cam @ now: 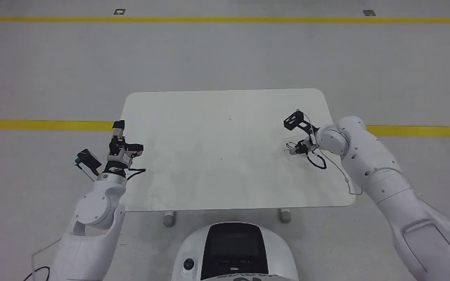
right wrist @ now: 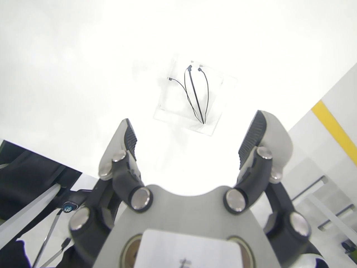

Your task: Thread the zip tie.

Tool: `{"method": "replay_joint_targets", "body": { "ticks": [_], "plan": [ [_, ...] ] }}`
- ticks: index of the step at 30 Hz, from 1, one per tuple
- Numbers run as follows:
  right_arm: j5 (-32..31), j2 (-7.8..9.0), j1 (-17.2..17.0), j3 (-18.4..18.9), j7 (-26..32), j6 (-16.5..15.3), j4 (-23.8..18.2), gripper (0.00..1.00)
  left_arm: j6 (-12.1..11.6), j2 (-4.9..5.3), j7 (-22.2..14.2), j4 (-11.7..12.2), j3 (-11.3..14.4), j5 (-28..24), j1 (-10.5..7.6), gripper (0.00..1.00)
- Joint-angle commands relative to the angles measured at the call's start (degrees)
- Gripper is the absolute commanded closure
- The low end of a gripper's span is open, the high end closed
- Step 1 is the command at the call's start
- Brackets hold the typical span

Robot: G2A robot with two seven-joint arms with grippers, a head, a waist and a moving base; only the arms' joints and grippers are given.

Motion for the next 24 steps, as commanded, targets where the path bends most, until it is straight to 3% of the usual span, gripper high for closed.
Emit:
{"method": "replay_joint_targets", "body": {
  "ticks": [1, 8, 15, 24],
  "plan": [
    [0.0, 0.22, -0.2, 0.3, 0.0, 0.0, -0.4, 0.67, 0.0, 0.0, 0.0, 0.0, 0.0, 0.0, 0.0, 0.0],
    [0.5, 0.63, -0.7, 0.0, -0.1, 0.0, -1.3, 1.0, 0.0, 0.0, 0.0, 0.0, 0.0, 0.0, 0.0, 0.0],
    [1.1, 0.35, 0.2, -2.5, -1.3, 0.0, 0.5, 1.0, 0.0, 0.0, 0.0, 0.0, 0.0, 0.0, 0.0, 0.0],
    [3.4, -1.02, 2.9, -7.3, -5.0, 0.0, 6.3, 1.0, 0.0, 0.0, 0.0, 0.0, 0.0, 0.0, 0.0, 0.0]
  ]
}}
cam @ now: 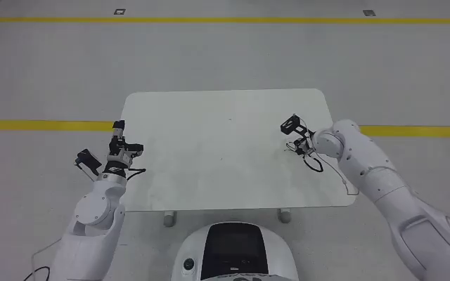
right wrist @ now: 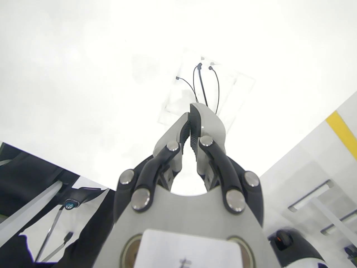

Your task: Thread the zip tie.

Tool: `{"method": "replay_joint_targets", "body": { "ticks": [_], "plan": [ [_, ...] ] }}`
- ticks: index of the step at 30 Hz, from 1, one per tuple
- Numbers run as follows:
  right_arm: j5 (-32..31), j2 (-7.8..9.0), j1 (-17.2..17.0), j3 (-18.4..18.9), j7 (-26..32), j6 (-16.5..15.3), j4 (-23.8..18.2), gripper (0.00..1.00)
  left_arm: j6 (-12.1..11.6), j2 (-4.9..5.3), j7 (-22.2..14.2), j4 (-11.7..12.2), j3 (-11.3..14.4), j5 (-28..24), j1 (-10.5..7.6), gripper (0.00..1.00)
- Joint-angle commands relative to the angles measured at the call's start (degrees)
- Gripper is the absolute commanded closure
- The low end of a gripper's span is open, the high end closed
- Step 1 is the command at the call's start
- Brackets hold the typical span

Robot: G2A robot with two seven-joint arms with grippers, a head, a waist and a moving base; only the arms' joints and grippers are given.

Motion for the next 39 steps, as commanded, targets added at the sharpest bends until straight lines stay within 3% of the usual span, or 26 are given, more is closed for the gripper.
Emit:
{"method": "replay_joint_targets", "body": {
  "ticks": [1, 14, 23, 39],
  "plan": [
    [0.2, -0.27, 0.6, -0.8, -1.0, 0.0, 1.3, 1.0, 0.0, 0.0, 0.0, 0.0, 0.0, 0.0, 0.0, 0.0],
    [0.7, -2.23, 2.9, -5.4, -7.3, 0.0, 7.3, 1.0, 0.0, 0.0, 0.0, 0.0, 0.0, 0.0, 0.0, 0.0],
    [2.4, -3.34, 4.2, -9.4, -7.2, 0.0, 8.8, 1.0, 0.0, 0.0, 0.0, 0.0, 0.0, 0.0, 0.0, 0.0],
    [7.4, -2.03, 7.0, -14.5, -9.2, 0.0, 10.7, 1.0, 0.0, 0.0, 0.0, 0.0, 0.0, 0.0, 0.0, 0.0]
  ]
}}
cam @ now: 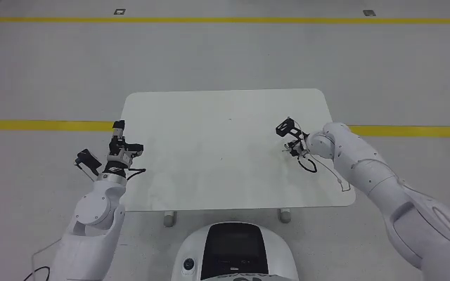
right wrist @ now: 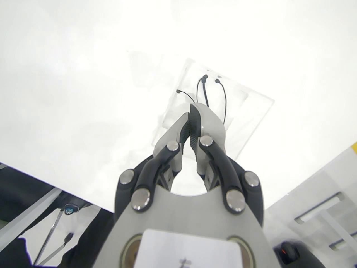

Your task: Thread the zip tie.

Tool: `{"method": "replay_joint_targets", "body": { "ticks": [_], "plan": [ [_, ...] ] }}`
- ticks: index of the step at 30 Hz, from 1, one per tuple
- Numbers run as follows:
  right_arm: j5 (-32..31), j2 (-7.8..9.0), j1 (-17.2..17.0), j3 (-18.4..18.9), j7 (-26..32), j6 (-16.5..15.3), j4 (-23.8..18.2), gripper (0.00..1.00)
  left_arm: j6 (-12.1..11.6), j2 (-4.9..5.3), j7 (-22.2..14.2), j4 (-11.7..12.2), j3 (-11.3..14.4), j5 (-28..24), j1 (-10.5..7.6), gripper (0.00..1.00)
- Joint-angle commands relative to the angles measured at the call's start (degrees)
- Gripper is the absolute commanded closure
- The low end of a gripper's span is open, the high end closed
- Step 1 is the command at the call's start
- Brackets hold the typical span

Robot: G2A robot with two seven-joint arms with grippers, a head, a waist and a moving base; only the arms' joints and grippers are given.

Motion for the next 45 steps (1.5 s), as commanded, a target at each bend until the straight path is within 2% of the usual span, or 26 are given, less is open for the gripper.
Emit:
{"method": "replay_joint_targets", "body": {
  "ticks": [1, 6, 8, 13, 17, 24, 45],
  "plan": [
    [0.3, 0.14, 0.2, -0.3, -0.2, 0.0, 0.3, 1.0, 0.0, 0.0, 0.0, 0.0, 0.0, 0.0, 0.0, 0.0],
    [1.4, 0.28, 0.4, -1.0, -0.6, 0.0, 0.8, 1.0, 0.0, 0.0, 0.0, 0.0, 0.0, 0.0, 0.0, 0.0],
    [1.7, 0.28, 0.6, -1.4, -0.8, 0.0, 1.0, 0.91, 0.0, 0.0, 0.0, 0.0, 0.0, 0.0, 0.0, 0.0],
    [2.4, 0.14, 1.0, -2.3, -1.3, 0.0, 1.7, 0.94, 0.0, 0.0, 0.0, 0.0, 0.0, 0.0, 0.0, 0.0],
    [2.8, -0.11, 1.3, -3.2, -1.7, 0.0, 2.5, 0.89, 0.0, 0.0, 0.0, 0.0, 0.0, 0.0, 0.0, 0.0],
    [3.7, -0.78, 1.9, -4.5, -2.4, 0.0, 4.2, 0.9, 0.0, 0.0, 0.0, 0.0, 0.0, 0.0, 0.0, 0.0],
    [3.4, -3.52, 3.0, -6.7, -5.3, 0.0, 10.0, 0.89, 0.0, 0.0, 0.0, 0.0, 0.0, 0.0, 0.0, 0.0]
  ]
}}
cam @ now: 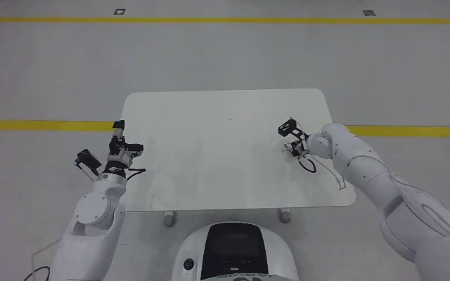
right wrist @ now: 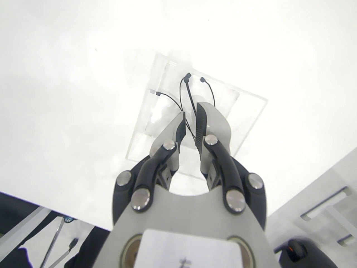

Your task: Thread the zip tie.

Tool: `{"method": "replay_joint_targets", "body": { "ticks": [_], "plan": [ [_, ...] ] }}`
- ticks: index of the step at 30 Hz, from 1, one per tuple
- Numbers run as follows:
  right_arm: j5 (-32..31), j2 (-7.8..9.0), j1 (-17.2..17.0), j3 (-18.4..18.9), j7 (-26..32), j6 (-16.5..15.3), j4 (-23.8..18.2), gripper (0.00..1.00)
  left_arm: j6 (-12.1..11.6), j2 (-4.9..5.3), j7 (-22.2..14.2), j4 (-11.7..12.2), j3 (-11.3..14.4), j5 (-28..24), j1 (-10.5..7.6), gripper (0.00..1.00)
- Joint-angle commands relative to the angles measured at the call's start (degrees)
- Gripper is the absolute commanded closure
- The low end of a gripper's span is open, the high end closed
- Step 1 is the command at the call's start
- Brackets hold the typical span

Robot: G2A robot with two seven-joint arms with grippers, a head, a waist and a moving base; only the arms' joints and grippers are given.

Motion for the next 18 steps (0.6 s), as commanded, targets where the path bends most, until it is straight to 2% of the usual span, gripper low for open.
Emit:
{"method": "replay_joint_targets", "body": {
  "ticks": [1, 18],
  "plan": [
    [-0.1, -0.24, 0.1, 0.0, -0.1, 0.0, 0.4, 0.89, 0.0, 0.0, 0.0, 0.0, 0.0, 0.0, 0.0, 0.0],
    [-0.8, -2.07, 0.5, 0.2, -0.6, 0.0, 3.1, 0.89, 0.0, 0.0, 0.0, 0.0, 0.0, 0.0, 0.0, 0.0]
  ]
}}
